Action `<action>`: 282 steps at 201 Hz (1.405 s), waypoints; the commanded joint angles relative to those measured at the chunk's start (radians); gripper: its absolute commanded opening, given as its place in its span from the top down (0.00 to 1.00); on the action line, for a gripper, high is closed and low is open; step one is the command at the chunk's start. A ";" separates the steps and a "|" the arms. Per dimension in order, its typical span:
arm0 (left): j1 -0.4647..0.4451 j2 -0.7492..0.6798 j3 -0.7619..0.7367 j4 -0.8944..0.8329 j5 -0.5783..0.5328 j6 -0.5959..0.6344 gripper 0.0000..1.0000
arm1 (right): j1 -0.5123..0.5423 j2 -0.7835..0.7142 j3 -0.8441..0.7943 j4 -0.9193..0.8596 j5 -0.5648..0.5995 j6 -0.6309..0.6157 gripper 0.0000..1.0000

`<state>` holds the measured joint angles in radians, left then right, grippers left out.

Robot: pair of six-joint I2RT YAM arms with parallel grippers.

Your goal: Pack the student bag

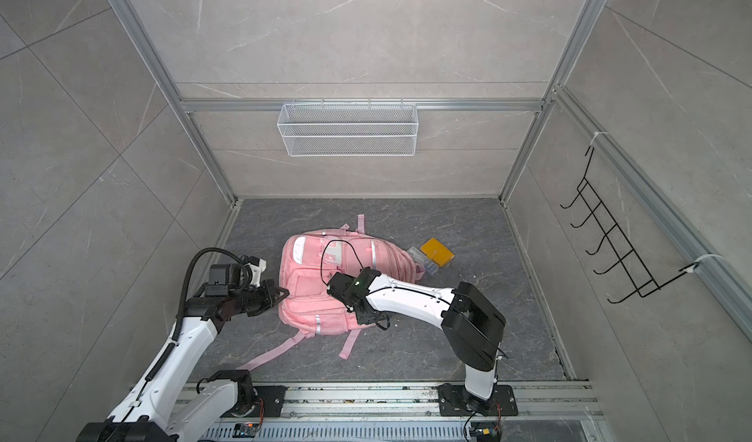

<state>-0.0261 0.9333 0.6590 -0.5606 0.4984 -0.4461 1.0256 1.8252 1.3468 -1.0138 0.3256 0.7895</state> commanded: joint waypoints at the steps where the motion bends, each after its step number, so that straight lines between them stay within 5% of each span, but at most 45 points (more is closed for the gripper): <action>1: 0.008 -0.032 0.011 0.071 -0.020 -0.013 1.00 | -0.016 -0.014 -0.043 0.025 0.000 0.016 0.70; 75: 0.008 -0.032 0.012 0.067 -0.021 -0.012 1.00 | -0.044 -0.092 -0.115 0.111 0.006 -0.028 0.87; 182: 0.008 -0.022 0.013 0.069 -0.018 -0.009 1.00 | -0.034 -0.108 -0.144 0.178 0.021 -0.145 0.66; 236: 0.008 -0.022 0.014 0.065 -0.023 -0.010 1.00 | -0.038 -0.111 -0.152 0.202 0.022 -0.182 0.92; 282: 0.008 -0.013 0.017 0.057 -0.038 -0.010 1.00 | -0.059 -0.199 -0.227 0.198 0.041 -0.108 1.00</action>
<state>-0.0273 0.9325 0.6590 -0.5606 0.4816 -0.4534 0.9882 1.6939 1.1599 -0.8108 0.3294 0.6296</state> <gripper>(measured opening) 0.060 0.084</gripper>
